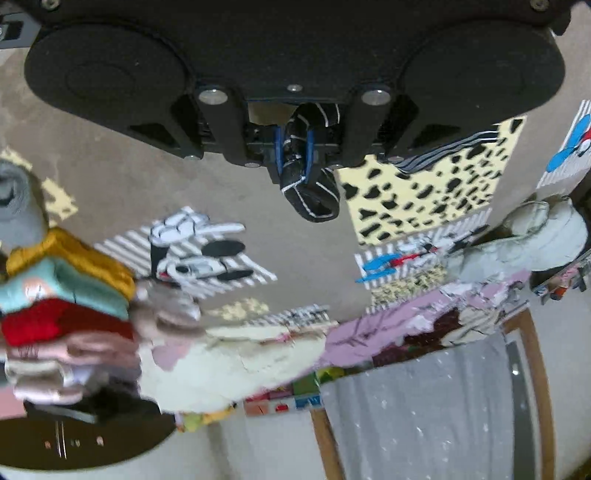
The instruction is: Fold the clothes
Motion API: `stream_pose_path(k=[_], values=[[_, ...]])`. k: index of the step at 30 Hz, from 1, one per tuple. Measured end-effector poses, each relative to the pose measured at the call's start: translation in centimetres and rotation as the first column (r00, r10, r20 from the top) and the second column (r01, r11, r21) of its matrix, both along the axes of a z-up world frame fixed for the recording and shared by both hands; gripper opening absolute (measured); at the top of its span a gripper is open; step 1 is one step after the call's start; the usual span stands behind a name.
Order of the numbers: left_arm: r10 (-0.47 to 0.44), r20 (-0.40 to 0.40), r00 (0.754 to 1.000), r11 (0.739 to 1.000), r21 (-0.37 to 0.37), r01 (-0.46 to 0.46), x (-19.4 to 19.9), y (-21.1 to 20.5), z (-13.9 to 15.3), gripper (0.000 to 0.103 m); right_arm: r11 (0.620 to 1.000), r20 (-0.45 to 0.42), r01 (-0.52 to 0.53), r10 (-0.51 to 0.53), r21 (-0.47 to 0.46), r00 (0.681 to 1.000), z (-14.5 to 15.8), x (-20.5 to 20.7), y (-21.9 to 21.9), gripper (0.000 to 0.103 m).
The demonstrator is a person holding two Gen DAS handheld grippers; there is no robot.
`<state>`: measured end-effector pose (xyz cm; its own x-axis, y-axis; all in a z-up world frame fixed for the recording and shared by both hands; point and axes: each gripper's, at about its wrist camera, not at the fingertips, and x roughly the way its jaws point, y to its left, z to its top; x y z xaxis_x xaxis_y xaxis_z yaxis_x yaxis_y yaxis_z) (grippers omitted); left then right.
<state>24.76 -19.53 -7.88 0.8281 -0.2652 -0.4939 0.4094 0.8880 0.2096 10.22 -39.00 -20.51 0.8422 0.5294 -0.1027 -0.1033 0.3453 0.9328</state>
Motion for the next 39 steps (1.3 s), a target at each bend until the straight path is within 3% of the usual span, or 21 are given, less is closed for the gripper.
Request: stream_pose_path(k=[2, 3, 4, 6, 10, 14, 17, 20, 24, 26, 29, 31, 32, 33, 37, 39], values=[[-0.023, -0.055, 0.998, 1.0, -0.007, 0.022, 1.2, -0.1, -1.2, 0.009, 1.0, -0.019, 0.017, -0.016, 0.013, 1.0, -0.6, 0.3, -0.2, 0.042], [-0.046, -0.1, 0.994, 0.999, -0.015, 0.044, 1.5, 0.0, -1.5, 0.016, 1.0, -0.027, 0.019, -0.019, 0.014, 0.999, -0.9, 0.5, -0.2, 0.042], [-0.068, -0.141, 0.988, 0.998, -0.023, 0.065, 1.6, 0.2, -1.8, 0.029, 1.0, -0.033, 0.019, -0.019, 0.013, 0.999, -1.1, 0.7, -0.2, 0.042], [-0.096, -0.124, 0.988, 0.995, -0.05, 0.091, 0.2, 1.6, -1.3, 0.045, 1.0, -0.04, 0.013, -0.013, 0.001, 0.999, -1.3, 1.0, 0.1, 0.042], [-0.052, -0.075, 0.996, 0.993, -0.109, 0.044, -5.2, 7.0, 0.2, 0.045, 1.0, -0.053, 0.001, -0.002, -0.007, 0.999, -1.7, 1.6, 0.5, 0.042], [0.11, -0.102, 0.989, 0.976, -0.18, -0.127, -11.4, 15.7, 0.0, 0.045, 0.999, -0.056, -0.043, 0.041, -0.032, 0.998, -1.5, 2.7, 1.1, 0.052], [0.227, -0.146, 0.963, 0.944, -0.209, -0.254, -15.5, 21.6, -0.9, 0.047, 0.997, -0.049, -0.057, 0.055, -0.055, 0.997, -1.1, 4.5, 1.8, 0.056], [0.339, -0.198, 0.92, 0.907, -0.19, -0.375, -18.3, 25.8, -2.6, 0.047, 0.995, -0.058, -0.042, 0.037, -0.086, 0.998, -0.8, 6.9, 2.5, 0.056], [0.425, -0.28, 0.861, 0.832, -0.253, -0.493, -20.4, 29.6, -4.1, 0.047, 0.985, -0.122, -0.025, 0.004, -0.171, 0.993, 0.0, 9.9, 4.2, 0.056], [0.44, -0.294, 0.848, 0.811, -0.275, -0.517, -20.6, 30.2, -4.4, 0.048, 0.976, -0.158, -0.019, -0.016, -0.216, 0.987, 0.7, 11.2, 5.2, 0.063], [0.44, -0.283, 0.852, 0.813, -0.277, -0.512, -20.7, 30.2, -4.6, 0.048, 0.963, -0.19, -0.015, -0.038, -0.268, 0.981, 1.6, 12.4, 6.7, 0.077], [0.422, -0.271, 0.865, 0.827, -0.275, -0.49, -20.6, 29.7, -4.5, 0.048, 0.952, -0.2, -0.034, -0.029, -0.305, 0.979, 2.0, 13.3, 7.9, 0.061], [0.412, -0.264, 0.872, 0.836, -0.272, -0.477, -20.6, 29.5, -4.5, 0.048, 0.949, -0.215, -0.057, -0.012, -0.31, 0.977, 1.9, 13.9, 8.5, 0.029], [0.402, -0.256, 0.879, 0.844, -0.269, -0.464, -20.7, 29.2, -4.5, 0.048, 0.946, -0.229, -0.081, 0.007, -0.314, 0.973, 1.7, 14.4, 8.9, 0.021], [0.354, -0.234, 0.905, 0.882, -0.239, -0.406, -20.9, 27.9, -4.7, 0.048, 0.927, -0.163, -0.093, 0.035, -0.363, 0.986, 3.7, 13.9, 10.4, 0.019], [0.354, -0.236, 0.905, 0.893, -0.201, -0.402, -21.4, 27.2, -5.2, 0.047, 0.932, -0.114, -0.081, 0.043, -0.352, 0.993, 5.2, 12.9, 10.3, 0.019]])
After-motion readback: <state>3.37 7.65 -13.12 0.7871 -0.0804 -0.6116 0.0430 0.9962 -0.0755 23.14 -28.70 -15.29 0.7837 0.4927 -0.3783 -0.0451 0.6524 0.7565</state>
